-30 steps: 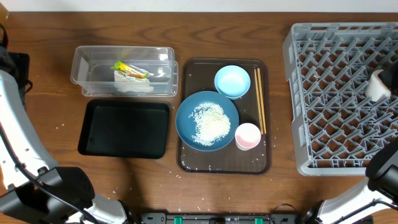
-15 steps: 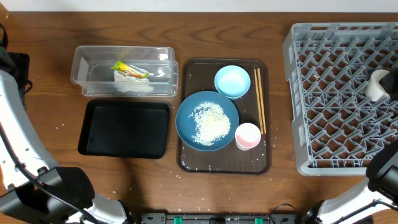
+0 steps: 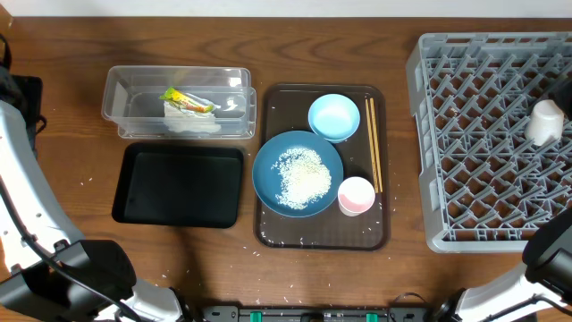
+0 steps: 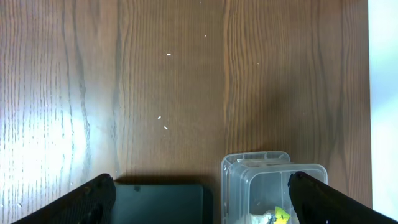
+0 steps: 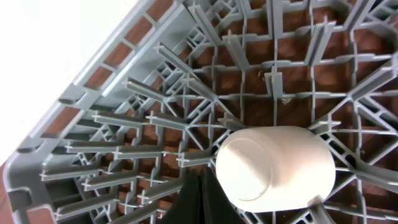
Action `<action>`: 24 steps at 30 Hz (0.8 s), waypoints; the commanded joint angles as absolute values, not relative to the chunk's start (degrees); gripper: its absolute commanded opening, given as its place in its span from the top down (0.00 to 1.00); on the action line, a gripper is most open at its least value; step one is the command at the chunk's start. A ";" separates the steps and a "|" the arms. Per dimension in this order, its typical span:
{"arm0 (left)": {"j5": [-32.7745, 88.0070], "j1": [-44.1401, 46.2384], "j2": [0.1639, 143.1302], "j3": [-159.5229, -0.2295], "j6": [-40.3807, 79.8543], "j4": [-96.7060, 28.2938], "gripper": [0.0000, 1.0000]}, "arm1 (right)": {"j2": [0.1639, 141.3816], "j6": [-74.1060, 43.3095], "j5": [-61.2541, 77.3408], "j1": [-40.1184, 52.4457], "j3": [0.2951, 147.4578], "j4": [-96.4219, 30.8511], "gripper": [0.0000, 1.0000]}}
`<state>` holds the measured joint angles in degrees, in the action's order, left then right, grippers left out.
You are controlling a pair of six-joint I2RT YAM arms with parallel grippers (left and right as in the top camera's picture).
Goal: Sort waste into correct bins and load items into the dishwasher rack
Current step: 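Lower the cup upside down into the rack and release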
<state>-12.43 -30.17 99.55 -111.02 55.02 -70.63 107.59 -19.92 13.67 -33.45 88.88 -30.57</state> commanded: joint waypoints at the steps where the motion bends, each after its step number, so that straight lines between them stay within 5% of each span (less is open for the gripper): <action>1: -13.56 -30.30 99.92 -110.96 54.26 -70.94 0.08 | 110.54 -19.25 13.23 -33.08 89.23 -30.63 0.99; 24: -13.56 -30.30 99.92 -110.96 54.26 -70.96 0.08 | 109.75 -19.68 0.45 -35.31 89.25 -37.58 0.99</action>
<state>-12.43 -30.17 99.55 -111.02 55.05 -70.63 111.42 -19.94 6.66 -33.76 89.36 -36.16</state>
